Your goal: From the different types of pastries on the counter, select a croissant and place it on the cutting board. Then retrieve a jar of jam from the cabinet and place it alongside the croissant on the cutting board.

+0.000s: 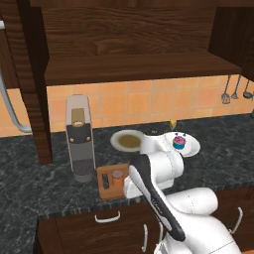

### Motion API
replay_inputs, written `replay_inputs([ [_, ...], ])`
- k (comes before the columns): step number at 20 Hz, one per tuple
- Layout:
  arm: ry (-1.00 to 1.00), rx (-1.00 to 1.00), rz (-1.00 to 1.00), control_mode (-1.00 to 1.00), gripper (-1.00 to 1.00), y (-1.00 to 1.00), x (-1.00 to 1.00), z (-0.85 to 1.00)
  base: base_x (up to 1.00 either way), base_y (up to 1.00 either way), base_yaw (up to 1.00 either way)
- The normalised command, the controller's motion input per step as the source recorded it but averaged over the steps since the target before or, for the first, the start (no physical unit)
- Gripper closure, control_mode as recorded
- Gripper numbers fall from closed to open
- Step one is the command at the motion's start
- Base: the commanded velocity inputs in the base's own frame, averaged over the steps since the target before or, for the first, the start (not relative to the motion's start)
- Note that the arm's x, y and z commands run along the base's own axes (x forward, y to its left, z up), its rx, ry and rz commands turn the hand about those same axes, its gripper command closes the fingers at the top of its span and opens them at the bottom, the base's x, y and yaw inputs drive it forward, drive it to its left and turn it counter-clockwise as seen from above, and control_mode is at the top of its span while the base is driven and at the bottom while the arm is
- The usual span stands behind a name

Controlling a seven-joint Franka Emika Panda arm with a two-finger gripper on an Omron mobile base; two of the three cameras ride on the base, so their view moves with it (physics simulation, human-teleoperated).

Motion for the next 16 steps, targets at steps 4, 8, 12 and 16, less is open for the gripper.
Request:
replay_inputs([
  [4, -0.03, 0.01, -0.06, -1.0, -1.0, 0.16, -0.56, -0.49, 0.0, 0.0, 0.0],
  [8, -0.27, 0.09, -0.1, -1.0, -1.0, -0.22, -1.0, -0.79, 0.0, 0.0, 0.0],
  [12, -0.27, 0.19, -0.06, -1.0, -1.0, -0.19, -1.0, -0.59, 0.0, 0.0, 0.0],
  [16, -0.09, 0.14, 0.0, -1.0, -1.0, 0.0, -0.65, -0.27, 0.0, 0.0, 0.0],
])
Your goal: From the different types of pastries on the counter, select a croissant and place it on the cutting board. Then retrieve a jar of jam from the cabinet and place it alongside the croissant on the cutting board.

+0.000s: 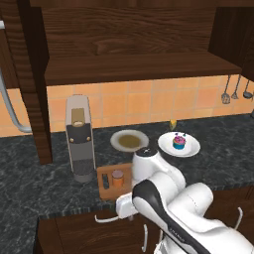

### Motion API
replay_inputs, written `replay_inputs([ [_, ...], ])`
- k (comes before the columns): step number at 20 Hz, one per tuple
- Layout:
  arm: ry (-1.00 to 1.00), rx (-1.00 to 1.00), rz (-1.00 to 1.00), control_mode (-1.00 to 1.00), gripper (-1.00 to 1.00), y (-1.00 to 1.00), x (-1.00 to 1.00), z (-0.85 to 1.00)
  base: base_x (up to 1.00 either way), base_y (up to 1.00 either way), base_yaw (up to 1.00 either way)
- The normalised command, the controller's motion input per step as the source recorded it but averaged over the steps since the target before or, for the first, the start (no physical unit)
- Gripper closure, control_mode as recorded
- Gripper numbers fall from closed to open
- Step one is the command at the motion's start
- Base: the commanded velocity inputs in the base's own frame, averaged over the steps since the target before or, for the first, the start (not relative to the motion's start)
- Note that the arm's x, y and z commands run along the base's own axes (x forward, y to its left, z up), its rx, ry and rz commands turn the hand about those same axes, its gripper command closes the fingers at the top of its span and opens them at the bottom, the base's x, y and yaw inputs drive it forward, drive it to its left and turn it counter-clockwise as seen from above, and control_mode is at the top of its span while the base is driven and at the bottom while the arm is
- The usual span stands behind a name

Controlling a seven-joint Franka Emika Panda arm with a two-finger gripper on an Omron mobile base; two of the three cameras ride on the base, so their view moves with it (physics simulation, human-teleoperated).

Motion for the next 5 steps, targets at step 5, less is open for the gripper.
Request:
replay_inputs([
  [5, 0.21, 0.2, -0.01, -1.0, -1.0, -0.12, 0.92, 0.64, 0.0, 0.0, 0.0],
])
